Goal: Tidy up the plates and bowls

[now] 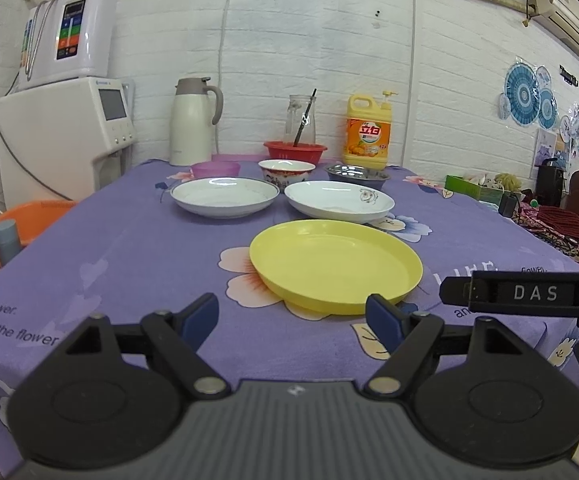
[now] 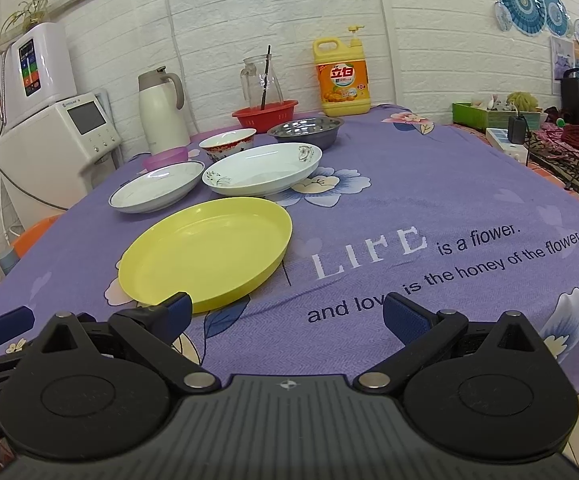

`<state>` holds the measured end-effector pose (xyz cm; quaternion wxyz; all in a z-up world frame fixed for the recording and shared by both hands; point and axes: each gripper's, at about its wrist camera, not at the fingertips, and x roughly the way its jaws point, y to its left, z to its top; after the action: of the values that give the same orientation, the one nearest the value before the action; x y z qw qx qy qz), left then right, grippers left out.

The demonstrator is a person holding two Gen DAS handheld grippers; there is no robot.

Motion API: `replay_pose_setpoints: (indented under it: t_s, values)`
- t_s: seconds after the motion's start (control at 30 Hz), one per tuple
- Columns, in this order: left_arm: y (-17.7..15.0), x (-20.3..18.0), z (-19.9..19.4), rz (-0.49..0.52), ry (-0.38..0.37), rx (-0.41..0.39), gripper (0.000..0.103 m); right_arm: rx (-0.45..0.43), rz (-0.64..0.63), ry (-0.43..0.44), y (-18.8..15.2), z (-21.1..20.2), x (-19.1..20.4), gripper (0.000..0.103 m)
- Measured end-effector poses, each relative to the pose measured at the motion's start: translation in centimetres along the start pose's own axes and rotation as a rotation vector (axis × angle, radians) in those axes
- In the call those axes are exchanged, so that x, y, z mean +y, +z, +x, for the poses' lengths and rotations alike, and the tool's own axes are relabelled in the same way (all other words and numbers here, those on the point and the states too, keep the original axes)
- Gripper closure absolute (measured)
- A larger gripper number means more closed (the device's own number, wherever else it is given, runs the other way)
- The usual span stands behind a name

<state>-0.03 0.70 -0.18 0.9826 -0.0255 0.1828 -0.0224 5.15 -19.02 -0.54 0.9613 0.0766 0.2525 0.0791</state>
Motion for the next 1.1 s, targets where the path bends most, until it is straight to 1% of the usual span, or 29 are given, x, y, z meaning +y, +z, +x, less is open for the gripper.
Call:
replay_pose_setpoints:
  t_s: [1.1]
  values:
    - [0.10,0.00,0.12,-0.010,-0.031,0.006,0.024,0.008,-0.010,0.007,0.07,0.17,0.20,0.000]
